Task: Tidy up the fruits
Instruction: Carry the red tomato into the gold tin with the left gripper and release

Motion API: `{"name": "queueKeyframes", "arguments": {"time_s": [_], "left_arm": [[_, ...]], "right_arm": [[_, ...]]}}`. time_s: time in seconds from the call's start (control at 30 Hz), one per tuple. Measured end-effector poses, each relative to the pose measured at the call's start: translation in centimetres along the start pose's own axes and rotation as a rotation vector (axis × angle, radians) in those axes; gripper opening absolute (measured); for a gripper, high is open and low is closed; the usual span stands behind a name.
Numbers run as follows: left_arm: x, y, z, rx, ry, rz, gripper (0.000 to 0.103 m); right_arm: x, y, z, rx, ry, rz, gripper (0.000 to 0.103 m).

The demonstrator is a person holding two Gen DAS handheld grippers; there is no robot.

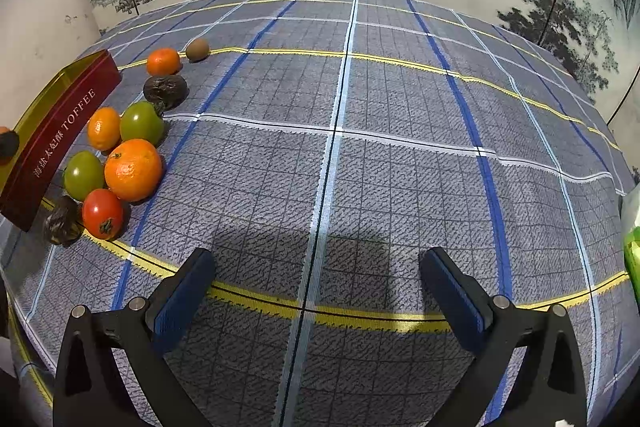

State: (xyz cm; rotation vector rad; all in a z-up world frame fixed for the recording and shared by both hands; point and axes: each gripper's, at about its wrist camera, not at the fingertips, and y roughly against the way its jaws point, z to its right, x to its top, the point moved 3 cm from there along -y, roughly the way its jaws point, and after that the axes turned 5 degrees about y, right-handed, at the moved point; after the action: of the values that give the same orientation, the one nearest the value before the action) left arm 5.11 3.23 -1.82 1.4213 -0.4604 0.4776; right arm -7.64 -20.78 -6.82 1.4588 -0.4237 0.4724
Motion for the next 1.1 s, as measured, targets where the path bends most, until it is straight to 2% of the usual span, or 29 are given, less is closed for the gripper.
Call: {"name": "queueKeyframes", "arguments": {"time_s": [0.2,0.3,0.53,1.0,1.1], "left_arm": [[1.0,-1.8,-4.7,0.117,0.030,0.001,0.037],[0.9,-2.7,-6.6,0.146,0.046,-0.009,0.037],[0.3,-4.3,-8.8,0.161,0.070,-0.045,0.037],[-0.8,-6.1,-9.4,0.181,0.055,-0.088,0.037],[-0.8,-6.1,-9.5,0.181,0.054,-0.085,0.037]], "right_arm": [[0.1,-0.1,0.0,-0.004,-0.006,-0.006,0.103],[0.1,-0.1,0.0,-0.006,-0.008,-0.008,0.103],[-0.1,0.1,-1.1,0.013,0.019,-0.025,0.103],[0.2,0.5,-7.2,0.107,0.172,-0.040,0.102],[0.5,0.6,-8.4,0.129,0.201,-0.031,0.095]]}}
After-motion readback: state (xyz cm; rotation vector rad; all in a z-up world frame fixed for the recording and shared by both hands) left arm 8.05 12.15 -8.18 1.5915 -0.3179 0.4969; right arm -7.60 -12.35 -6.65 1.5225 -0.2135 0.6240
